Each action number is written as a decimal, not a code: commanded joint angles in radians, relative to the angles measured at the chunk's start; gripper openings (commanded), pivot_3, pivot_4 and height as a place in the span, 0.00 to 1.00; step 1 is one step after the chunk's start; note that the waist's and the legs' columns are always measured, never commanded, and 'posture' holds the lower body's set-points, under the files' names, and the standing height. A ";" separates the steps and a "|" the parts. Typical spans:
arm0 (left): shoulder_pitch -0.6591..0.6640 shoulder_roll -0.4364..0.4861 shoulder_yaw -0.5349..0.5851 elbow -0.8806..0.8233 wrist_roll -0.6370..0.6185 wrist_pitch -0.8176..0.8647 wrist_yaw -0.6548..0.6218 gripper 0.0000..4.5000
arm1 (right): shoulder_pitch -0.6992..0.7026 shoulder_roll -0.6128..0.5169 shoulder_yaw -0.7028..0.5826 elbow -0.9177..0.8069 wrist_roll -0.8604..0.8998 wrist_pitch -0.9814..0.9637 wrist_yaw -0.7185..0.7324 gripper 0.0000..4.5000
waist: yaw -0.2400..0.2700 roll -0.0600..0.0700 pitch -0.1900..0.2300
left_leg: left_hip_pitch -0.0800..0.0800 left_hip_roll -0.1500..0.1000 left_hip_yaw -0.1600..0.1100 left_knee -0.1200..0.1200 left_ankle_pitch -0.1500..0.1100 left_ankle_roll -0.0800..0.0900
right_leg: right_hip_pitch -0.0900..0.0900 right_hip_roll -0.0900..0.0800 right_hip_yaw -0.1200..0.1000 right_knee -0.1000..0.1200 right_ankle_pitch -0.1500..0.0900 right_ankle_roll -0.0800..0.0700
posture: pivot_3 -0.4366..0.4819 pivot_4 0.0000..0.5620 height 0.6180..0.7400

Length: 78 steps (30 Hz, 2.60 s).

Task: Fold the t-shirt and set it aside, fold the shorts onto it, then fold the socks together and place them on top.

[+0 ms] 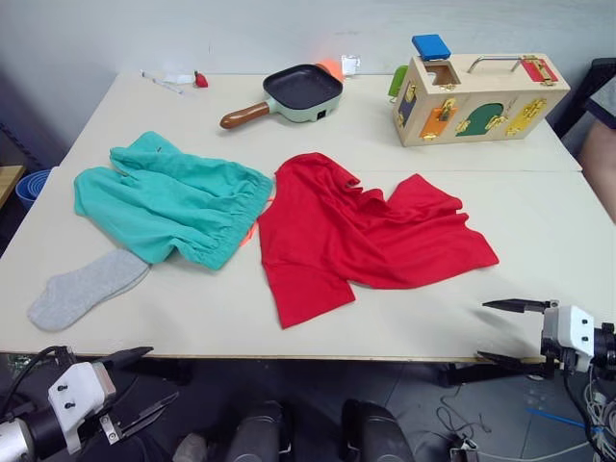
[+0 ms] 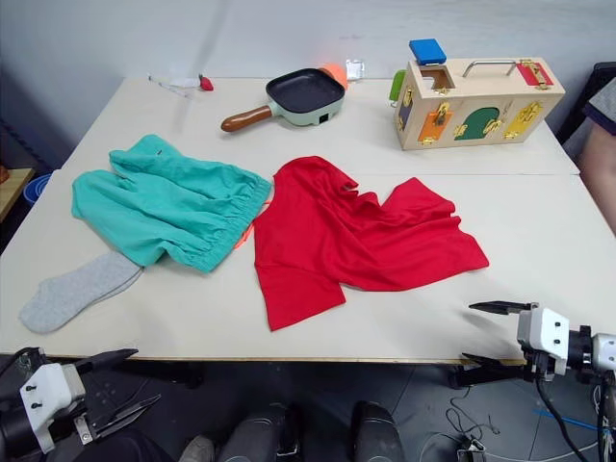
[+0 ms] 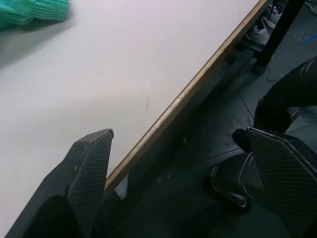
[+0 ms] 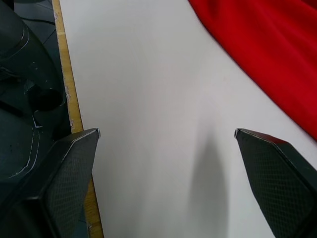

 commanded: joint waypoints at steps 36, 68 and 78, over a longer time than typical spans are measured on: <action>-1.008 0.023 -0.869 0.156 0.362 0.472 0.141 1.00 | -0.765 0.004 0.344 0.700 -0.593 -0.214 -0.444 0.99 | -0.028 0.001 -0.003 | 0.018 0.001 0.005 0.008 0.003 -0.005 | 0.017 0.000 0.003 0.009 0.002 0.002 | 0.48 0.27 1.00; -0.677 0.317 -0.481 -0.088 -0.166 0.567 -0.295 0.00 | -0.360 -0.301 0.497 -0.130 0.074 0.570 0.146 0.01 | -0.020 0.011 0.003 | 0.012 0.001 -0.003 0.007 -0.005 -0.006 | 0.014 -0.002 -0.006 0.004 -0.001 -0.003 | 0.48 0.27 1.00; -0.838 0.343 -0.537 0.001 -0.136 0.611 -0.277 0.00 | -0.274 -0.470 0.472 -0.255 0.172 0.798 0.146 0.01 | -0.018 0.014 0.005 | 0.010 0.001 -0.003 0.005 -0.006 -0.004 | 0.012 -0.002 -0.006 0.001 -0.001 -0.001 | 0.48 0.27 1.00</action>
